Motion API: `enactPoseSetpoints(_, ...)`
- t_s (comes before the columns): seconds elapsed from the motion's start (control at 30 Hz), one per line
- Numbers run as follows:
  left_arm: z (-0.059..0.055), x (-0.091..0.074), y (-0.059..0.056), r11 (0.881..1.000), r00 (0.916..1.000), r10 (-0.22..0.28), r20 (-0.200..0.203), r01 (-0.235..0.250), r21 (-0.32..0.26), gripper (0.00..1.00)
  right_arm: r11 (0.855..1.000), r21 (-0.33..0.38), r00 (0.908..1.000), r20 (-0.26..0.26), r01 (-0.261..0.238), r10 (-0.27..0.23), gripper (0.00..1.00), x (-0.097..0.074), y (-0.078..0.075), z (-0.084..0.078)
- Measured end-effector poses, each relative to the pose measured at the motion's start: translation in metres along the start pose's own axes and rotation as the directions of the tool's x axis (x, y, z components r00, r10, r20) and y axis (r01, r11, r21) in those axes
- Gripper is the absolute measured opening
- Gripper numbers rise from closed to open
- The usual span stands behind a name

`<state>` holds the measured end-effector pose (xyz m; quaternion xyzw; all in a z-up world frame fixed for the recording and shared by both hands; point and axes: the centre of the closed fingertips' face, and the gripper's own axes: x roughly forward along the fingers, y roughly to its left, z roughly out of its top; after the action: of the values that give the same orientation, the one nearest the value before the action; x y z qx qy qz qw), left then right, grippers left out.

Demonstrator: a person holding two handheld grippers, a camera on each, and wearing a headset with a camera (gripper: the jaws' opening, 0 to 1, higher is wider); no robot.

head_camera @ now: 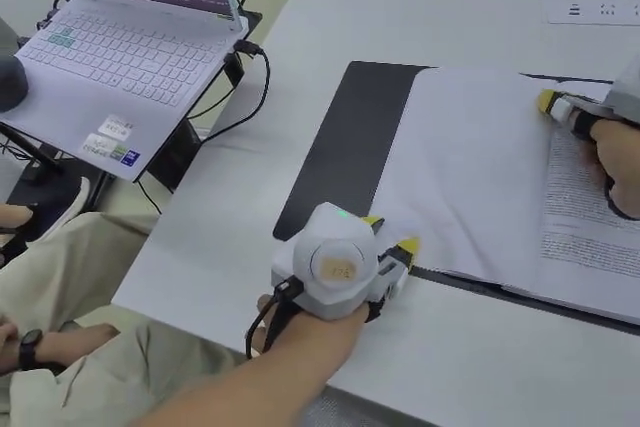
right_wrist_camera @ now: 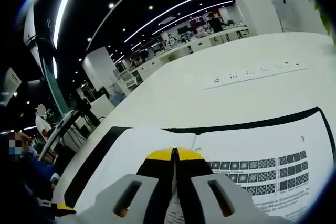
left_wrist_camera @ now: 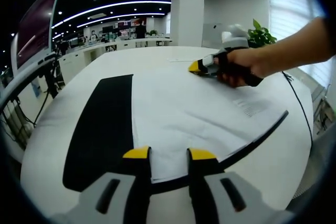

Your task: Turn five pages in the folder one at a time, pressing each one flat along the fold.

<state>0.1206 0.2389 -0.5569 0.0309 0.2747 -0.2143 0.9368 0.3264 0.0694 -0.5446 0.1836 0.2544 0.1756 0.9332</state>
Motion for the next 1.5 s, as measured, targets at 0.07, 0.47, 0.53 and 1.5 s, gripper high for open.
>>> enactPoseSetpoints(0.07,0.0,0.0,0.0,1.0,1.0,-0.001,0.0,0.001,0.003,0.26,1.0,0.001,0.9999,0.008,0.008,-0.008,0.0,0.005,-0.004,0.003)
enactPoseSetpoints(0.47,0.0,0.0,0.0,1.0,0.9999,-0.005,0.009,0.005,0.007,0.26,0.999,-0.019,0.9988,0.023,0.043,-0.042,0.0,0.017,-0.013,0.013)
enactPoseSetpoints(0.53,0.0,0.0,0.0,1.0,0.9999,-0.004,0.011,0.004,0.003,0.26,0.999,-0.02,0.999,0.024,0.039,-0.039,0.0,0.017,-0.013,0.013)
enactPoseSetpoints(1.5,0.0,0.0,0.0,1.0,0.9999,-0.005,0.015,0.005,0.0,0.26,0.999,0.046,0.9998,-0.004,-0.02,0.02,0.0,-0.032,0.016,-0.019)
